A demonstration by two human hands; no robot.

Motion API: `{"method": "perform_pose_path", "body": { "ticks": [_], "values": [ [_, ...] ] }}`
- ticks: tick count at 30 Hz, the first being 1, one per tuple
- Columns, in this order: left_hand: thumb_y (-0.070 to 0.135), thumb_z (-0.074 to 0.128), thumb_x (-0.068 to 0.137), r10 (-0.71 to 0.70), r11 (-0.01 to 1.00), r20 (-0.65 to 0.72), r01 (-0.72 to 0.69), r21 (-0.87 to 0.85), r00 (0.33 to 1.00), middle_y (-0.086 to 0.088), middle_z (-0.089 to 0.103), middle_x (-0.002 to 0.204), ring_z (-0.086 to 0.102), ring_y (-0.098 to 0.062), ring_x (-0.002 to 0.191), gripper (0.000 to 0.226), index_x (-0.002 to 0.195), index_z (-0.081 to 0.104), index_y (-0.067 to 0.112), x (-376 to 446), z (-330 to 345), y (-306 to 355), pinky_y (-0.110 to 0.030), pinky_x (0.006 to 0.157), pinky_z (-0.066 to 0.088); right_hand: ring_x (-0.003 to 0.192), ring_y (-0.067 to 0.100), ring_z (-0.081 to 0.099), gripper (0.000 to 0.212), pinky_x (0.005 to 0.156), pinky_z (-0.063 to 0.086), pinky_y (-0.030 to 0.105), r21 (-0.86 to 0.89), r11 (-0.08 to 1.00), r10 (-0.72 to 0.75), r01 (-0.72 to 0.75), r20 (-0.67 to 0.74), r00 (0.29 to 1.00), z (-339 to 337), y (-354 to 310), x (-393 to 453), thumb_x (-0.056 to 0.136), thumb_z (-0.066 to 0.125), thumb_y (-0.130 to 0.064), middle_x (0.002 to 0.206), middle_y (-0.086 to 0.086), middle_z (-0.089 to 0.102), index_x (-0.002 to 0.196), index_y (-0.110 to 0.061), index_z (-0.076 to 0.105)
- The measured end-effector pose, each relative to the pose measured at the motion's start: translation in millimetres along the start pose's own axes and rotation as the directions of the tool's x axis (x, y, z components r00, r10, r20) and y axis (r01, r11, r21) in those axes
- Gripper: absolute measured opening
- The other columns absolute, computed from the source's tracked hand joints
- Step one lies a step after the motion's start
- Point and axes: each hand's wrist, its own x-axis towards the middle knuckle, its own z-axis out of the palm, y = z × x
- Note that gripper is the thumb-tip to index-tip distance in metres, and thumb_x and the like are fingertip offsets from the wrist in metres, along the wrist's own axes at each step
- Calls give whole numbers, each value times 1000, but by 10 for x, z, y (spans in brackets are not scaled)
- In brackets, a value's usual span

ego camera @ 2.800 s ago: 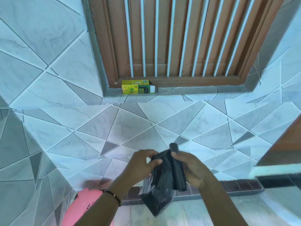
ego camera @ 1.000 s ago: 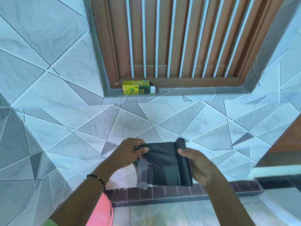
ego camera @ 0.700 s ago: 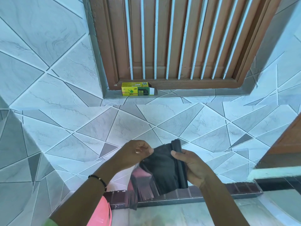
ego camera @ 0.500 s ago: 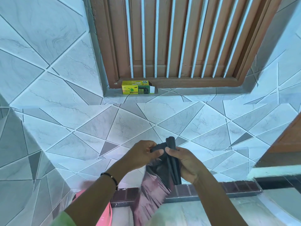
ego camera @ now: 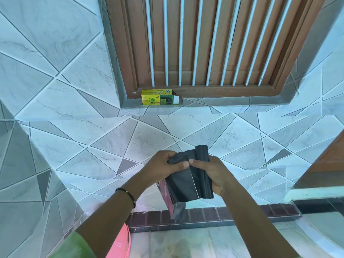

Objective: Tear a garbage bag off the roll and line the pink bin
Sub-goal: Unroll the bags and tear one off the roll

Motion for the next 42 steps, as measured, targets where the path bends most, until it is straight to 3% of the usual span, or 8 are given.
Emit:
{"method": "perform_pose_path", "body": {
  "ticks": [12,17,21,25,29,33,38,42],
  "values": [
    [27,53,94,17,993,-37,-13,115,999,14,59,58,53,-5,59,29,66,59,21,34,-136,40,-19,63,41,101,34,67,40,91,52,48,-249,968,63,-18,171,983,-9,-179,60,73,72,6,108,19,71,112,-2,65],
    [46,74,72,-37,999,64,34,41,997,1,69,75,62,-13,70,36,81,68,12,7,-164,-5,-28,68,47,91,37,69,27,85,55,49,-259,965,-31,43,49,998,-18,-222,93,72,73,4,99,23,70,98,-1,66],
    [42,83,58,-82,977,202,39,211,976,-1,68,72,62,-14,68,41,78,70,8,-12,-248,-8,-28,68,48,93,34,69,37,82,56,43,-318,947,2,53,171,985,-33,-265,74,68,77,2,101,20,71,103,0,66],
    [26,77,70,-60,981,177,25,194,982,-6,65,76,58,-15,70,34,89,68,0,-12,-332,2,-30,72,45,93,26,70,52,79,56,30,-441,897,113,44,323,940,-52,-290,45,60,78,1,102,16,71,109,1,64],
    [23,63,84,-78,967,153,37,252,985,2,62,71,55,-11,67,11,85,64,12,-11,-274,9,-27,65,44,86,29,69,51,83,56,41,-501,862,59,72,240,969,15,-255,78,54,78,0,96,19,70,104,2,64],
    [34,55,79,-74,990,89,62,129,993,-9,68,91,61,-21,85,24,91,64,16,-4,-160,-3,-43,87,49,87,32,67,40,84,56,43,-437,894,-19,94,173,985,57,-278,107,65,73,12,99,24,69,103,3,64],
    [38,74,75,-5,975,155,-30,220,988,9,51,56,47,-6,55,29,63,57,17,-54,-231,78,-17,55,34,92,37,67,44,85,56,46,-429,900,16,83,223,975,81,-302,96,60,75,8,102,25,69,102,2,65],
    [36,82,66,-33,967,214,-23,255,976,-10,72,73,62,-15,67,23,72,72,17,-58,-313,98,-25,67,45,85,24,69,39,73,57,32,-490,868,91,82,319,943,102,-368,42,66,72,16,94,12,70,97,-7,65]
  ]
}}
